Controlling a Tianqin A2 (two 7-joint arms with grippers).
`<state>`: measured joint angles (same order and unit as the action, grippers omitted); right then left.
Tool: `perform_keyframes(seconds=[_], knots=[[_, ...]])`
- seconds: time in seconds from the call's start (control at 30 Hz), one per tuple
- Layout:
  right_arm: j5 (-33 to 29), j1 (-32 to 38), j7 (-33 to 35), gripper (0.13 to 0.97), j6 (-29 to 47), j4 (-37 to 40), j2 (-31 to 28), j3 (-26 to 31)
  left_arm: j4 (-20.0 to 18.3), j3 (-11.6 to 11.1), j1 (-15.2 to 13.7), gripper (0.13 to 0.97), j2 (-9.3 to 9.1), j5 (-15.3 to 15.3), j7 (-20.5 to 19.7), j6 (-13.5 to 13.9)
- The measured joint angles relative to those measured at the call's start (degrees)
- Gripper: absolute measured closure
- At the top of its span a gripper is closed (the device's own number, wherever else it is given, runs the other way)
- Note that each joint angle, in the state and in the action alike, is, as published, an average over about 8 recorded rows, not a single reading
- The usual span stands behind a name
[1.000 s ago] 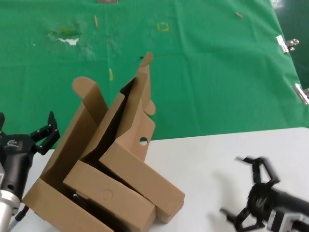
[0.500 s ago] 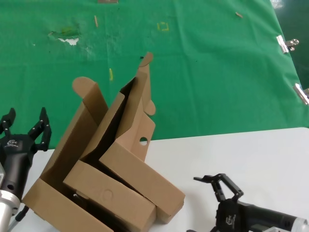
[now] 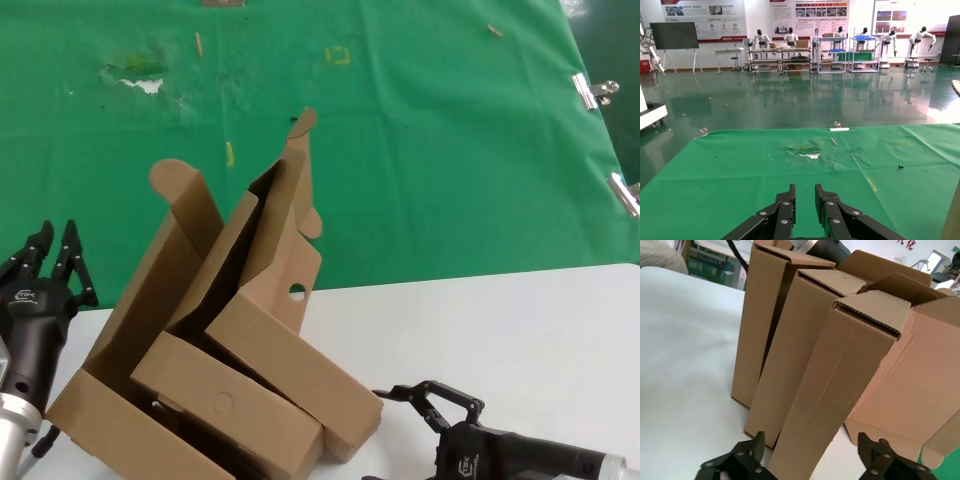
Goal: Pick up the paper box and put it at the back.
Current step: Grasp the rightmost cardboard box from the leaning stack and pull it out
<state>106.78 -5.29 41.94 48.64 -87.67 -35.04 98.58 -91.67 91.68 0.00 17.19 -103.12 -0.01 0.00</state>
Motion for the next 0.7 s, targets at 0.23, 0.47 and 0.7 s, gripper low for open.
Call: perform_keyframes(seconds=[0.23,0.47,0.7], knots=[[1.0,-0.2,-0.2,0.546,0.9,0.5,0.1,-0.3,0.0,0.0,0.0,0.866,0.00,0.0,0.0,0.0],[1.9,-0.7,-0.1,0.623,1.6,0.7,0.7,-0.6,0.0,0.0,0.0,0.934,0.00,0.0,0.0,0.0],[3.1,-0.9,-0.8,0.785,2.1,0.5,0.6,-1.7,0.0,0.0,0.0,0.952,0.00,0.0,0.0,0.0]])
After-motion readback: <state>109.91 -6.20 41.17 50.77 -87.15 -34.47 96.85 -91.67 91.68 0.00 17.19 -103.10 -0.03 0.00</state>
